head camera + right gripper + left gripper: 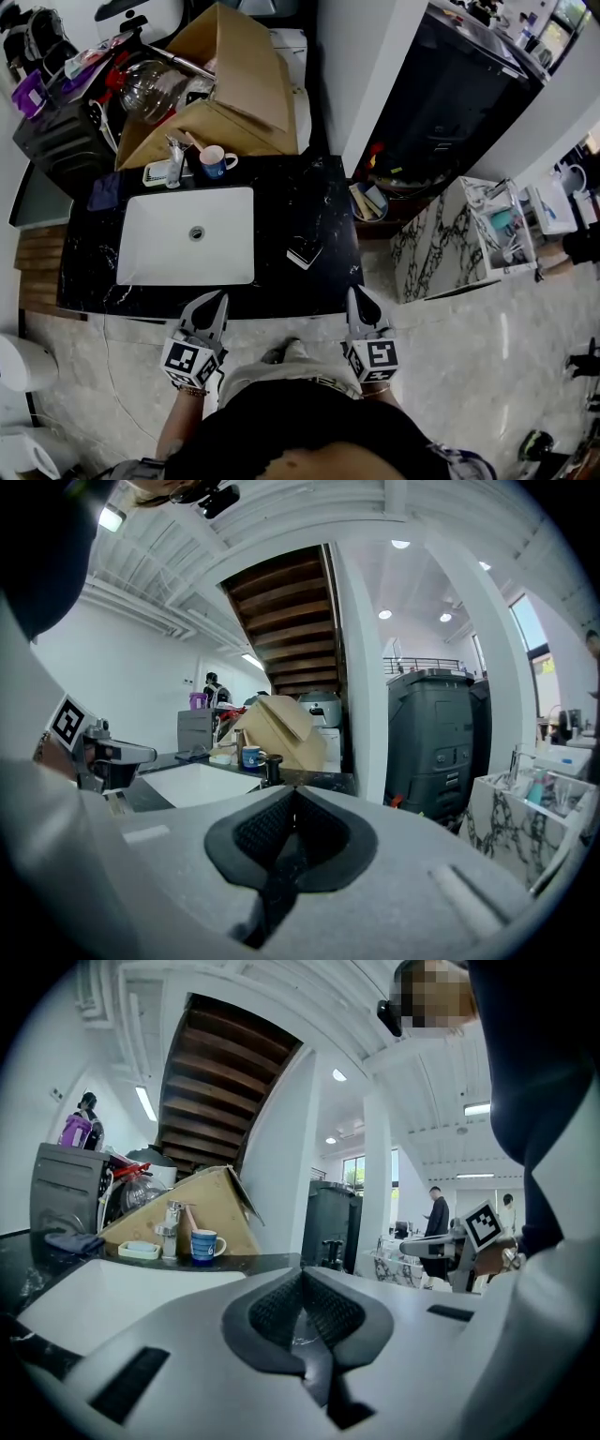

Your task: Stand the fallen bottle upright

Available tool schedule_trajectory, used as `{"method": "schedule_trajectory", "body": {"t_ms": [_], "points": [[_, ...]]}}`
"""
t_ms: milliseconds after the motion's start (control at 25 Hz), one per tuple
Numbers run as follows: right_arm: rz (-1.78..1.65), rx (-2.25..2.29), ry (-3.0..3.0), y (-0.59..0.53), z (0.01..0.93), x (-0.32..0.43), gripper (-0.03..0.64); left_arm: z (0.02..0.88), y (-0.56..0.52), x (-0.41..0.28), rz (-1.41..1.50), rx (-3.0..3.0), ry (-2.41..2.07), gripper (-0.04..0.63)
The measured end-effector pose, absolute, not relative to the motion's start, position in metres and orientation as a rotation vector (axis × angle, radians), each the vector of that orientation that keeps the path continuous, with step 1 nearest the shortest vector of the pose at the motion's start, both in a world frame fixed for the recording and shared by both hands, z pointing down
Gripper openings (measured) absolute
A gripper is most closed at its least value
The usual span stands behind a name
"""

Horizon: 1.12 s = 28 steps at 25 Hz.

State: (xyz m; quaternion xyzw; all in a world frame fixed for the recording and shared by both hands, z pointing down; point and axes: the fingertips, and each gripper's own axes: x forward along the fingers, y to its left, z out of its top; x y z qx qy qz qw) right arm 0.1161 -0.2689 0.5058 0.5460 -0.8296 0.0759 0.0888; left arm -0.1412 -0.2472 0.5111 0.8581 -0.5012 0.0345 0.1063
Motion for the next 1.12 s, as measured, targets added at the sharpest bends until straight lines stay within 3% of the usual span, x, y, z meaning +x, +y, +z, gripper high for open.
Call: {"method": "schedule_trajectory", "body": {"t_ms": [280,480,1120], "points": [[0.222,1.595,-2.445,-0.268,0.512,0.119,0.005,0.516,-0.248,-0.142,0.098,2.494,-1.487,0.003],[0.219,1.604,-2.446,-0.267,0.509,0.123,0.005,0.527,-0.245,-0.124,0.302,2.599,-1.479,0.003],[0.210,1.619,-2.429,-0.259,0.511,0.135,0.005,0.513,-0.243,-0.121,0.317,2.658,-1.597,0.003]]}}
